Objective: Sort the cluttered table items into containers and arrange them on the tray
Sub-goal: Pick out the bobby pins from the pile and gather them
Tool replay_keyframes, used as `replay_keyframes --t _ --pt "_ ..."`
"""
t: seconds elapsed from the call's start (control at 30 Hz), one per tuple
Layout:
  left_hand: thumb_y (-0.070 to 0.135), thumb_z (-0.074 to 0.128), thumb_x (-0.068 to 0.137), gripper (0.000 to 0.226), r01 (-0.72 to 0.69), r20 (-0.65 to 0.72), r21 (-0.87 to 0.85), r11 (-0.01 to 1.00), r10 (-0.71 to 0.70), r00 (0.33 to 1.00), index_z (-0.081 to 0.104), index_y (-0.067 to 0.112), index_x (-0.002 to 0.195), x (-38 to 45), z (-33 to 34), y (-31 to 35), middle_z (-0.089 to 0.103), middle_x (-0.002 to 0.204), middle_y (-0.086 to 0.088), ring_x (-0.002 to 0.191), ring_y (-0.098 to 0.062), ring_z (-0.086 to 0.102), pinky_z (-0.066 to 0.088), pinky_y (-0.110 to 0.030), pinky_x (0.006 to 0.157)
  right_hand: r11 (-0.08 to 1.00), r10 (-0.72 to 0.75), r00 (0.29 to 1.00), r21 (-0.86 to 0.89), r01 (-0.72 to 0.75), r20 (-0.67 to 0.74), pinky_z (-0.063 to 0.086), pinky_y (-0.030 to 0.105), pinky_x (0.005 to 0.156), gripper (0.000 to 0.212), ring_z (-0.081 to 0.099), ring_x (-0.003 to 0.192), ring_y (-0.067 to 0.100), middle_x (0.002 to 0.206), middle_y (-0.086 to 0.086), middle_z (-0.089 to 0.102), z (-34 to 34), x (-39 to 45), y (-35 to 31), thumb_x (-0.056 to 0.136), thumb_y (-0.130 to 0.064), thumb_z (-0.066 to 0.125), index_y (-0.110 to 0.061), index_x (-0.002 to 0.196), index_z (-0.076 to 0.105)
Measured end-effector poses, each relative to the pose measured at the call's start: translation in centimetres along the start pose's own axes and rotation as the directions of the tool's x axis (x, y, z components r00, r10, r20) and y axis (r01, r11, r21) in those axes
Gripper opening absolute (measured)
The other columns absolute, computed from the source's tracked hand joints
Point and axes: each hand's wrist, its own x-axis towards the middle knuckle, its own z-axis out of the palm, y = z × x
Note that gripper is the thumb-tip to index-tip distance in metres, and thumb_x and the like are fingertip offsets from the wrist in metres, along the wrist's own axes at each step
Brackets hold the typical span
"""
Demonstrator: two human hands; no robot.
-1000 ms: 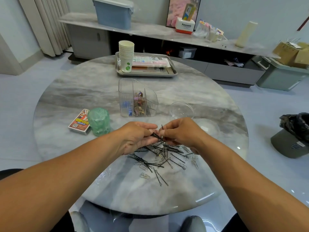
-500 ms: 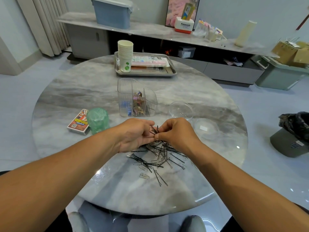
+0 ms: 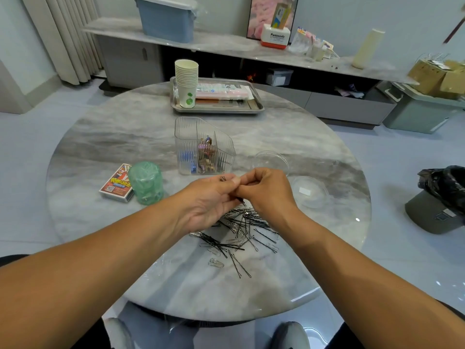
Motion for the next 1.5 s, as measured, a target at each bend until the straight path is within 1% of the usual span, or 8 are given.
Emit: replay_keyframes --t 0.13,0.3,0.4,0.53,0.93,1.1,1.27,1.5 --pt "0.006 0.043 0.107 0.036 0.04 -0.059 -0.037 0.999 -0.042 0.997 0.05 -0.007 0.14 0.2 -0.2 -0.5 0.066 0.131 -0.02 0.12 -0.025 0.065 0.058 -0.029 0.088 0.999 -0.023 0.992 -0.029 0.026 0.125 0.057 0.021 0.066 0.018 0.073 0.071 0.006 0.073 -0.005 0.076 0.2 -0.2 0.2 0.074 -0.01 0.089 -0.021 0.075 0.075" --pt "-0.004 0.036 0.106 0.025 0.034 -0.193 -0.186 0.982 -0.071 0.979 0.055 -0.008 0.122 0.7 -1.1 0.4 0.066 0.106 -0.023 0.088 -0.026 0.067 0.062 -0.031 0.062 0.993 0.035 0.956 0.1 -0.067 0.292 0.054 0.015 0.065 0.028 0.074 0.078 0.007 0.087 -0.002 0.079 -2.1 0.6 -0.9 0.073 -0.009 0.089 -0.015 0.097 0.076" --pt "-0.004 0.039 0.105 0.02 0.05 -0.221 -0.207 0.977 -0.097 0.971 0.056 -0.005 0.114 0.8 -1.4 0.9 0.058 0.086 -0.017 0.078 -0.025 0.063 0.061 -0.03 0.056 0.961 0.152 0.914 -0.273 -0.048 0.376 0.049 0.016 0.058 0.024 0.07 0.069 0.006 0.08 -0.004 0.078 -4.7 1.3 -0.8 0.074 -0.015 0.09 -0.02 0.094 0.078" --pt "0.005 0.042 0.104 0.016 0.136 -0.226 -0.158 0.978 -0.17 0.959 0.056 0.001 0.11 0.8 -1.4 0.9 0.052 0.07 -0.007 0.055 -0.014 0.056 0.05 -0.019 0.046 0.673 0.271 0.873 -0.728 0.129 0.405 0.047 0.02 0.059 0.038 0.065 0.075 0.01 0.083 -0.01 0.067 -4.8 0.3 0.9 0.07 -0.029 0.093 -0.025 0.103 0.074" --pt "0.036 0.044 0.108 0.03 0.247 -0.21 -0.003 0.969 -0.242 0.947 0.05 0.016 0.086 0.7 -1.0 0.3 0.036 0.053 0.006 0.038 -0.005 0.033 0.021 -0.015 0.032 0.508 0.198 0.894 -0.822 0.256 0.401 0.059 0.035 0.067 0.013 0.07 0.081 0.026 0.086 0.008 0.072 -2.7 0.1 2.2 0.076 -0.014 0.078 -0.008 0.086 0.072" --pt "0.013 0.042 0.106 0.015 0.208 -0.221 -0.056 0.976 -0.216 0.951 0.054 0.01 0.097 0.9 -1.2 0.4 0.042 0.056 0.003 0.041 -0.007 0.042 0.033 -0.015 0.033 0.415 0.155 0.901 -0.854 0.314 0.406 0.058 0.037 0.059 0.003 0.068 0.069 0.025 0.078 0.009 0.068 -2.2 0.6 2.3 0.077 -0.006 0.068 -0.006 0.079 0.067" --pt "0.031 0.041 0.109 0.039 0.171 -0.193 -0.161 0.972 -0.201 0.96 0.059 -0.003 0.11 0.7 -1.0 0.1 0.063 0.072 -0.014 0.063 -0.028 0.072 0.06 -0.03 0.049 0.327 0.136 0.914 -0.888 0.323 0.382 0.032 0.024 0.043 0.026 0.048 0.053 0.015 0.065 0.0 0.053 -1.7 0.4 2.4 0.075 -0.02 0.072 -0.015 0.067 0.048" --pt "0.055 0.031 0.105 0.07 0.23 -0.134 -0.108 0.967 -0.244 0.96 0.052 -0.008 0.128 0.7 -1.9 0.0 0.066 0.119 -0.029 0.107 -0.042 0.069 0.063 -0.044 0.075 0.481 0.196 0.93 -0.857 0.185 0.311 0.033 0.023 0.044 0.025 0.047 0.051 0.016 0.061 -0.001 0.053 -2.6 1.0 2.9 0.072 -0.026 0.071 -0.012 0.062 0.053"
